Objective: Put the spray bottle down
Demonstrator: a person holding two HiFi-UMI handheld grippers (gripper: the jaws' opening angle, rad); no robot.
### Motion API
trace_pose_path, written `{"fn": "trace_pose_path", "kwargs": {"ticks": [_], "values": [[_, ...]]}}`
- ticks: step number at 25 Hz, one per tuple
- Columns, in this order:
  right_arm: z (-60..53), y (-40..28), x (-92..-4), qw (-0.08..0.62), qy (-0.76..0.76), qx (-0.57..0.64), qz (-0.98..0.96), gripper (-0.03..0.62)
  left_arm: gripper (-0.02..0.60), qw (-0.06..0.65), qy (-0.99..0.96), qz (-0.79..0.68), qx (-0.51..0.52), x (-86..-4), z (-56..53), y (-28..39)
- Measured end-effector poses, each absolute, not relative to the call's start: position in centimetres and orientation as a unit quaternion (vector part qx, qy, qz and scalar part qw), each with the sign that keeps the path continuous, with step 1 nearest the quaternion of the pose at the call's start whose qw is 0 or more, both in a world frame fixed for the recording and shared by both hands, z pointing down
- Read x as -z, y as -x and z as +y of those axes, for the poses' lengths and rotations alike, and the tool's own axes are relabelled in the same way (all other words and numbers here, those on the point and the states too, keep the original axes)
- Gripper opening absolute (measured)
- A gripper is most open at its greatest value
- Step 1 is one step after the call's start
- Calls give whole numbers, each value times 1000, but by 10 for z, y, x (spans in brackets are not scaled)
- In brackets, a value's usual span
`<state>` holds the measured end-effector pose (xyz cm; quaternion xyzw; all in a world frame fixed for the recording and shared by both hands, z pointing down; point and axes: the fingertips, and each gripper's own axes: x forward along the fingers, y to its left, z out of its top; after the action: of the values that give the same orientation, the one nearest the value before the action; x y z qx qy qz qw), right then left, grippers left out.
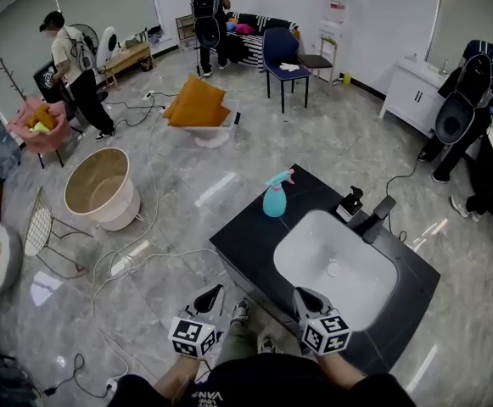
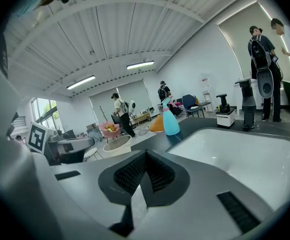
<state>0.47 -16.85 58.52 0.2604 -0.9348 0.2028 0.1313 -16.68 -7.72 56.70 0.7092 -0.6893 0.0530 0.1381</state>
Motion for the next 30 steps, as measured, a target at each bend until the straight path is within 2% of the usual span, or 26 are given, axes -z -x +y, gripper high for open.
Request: {"fn": "trace_pose_path", "kwargs": {"ticks": [30], "values": [[-163, 4, -588, 128, -244, -202, -940, -3, 11, 121, -703, -699, -53, -562, -66, 162]]}}
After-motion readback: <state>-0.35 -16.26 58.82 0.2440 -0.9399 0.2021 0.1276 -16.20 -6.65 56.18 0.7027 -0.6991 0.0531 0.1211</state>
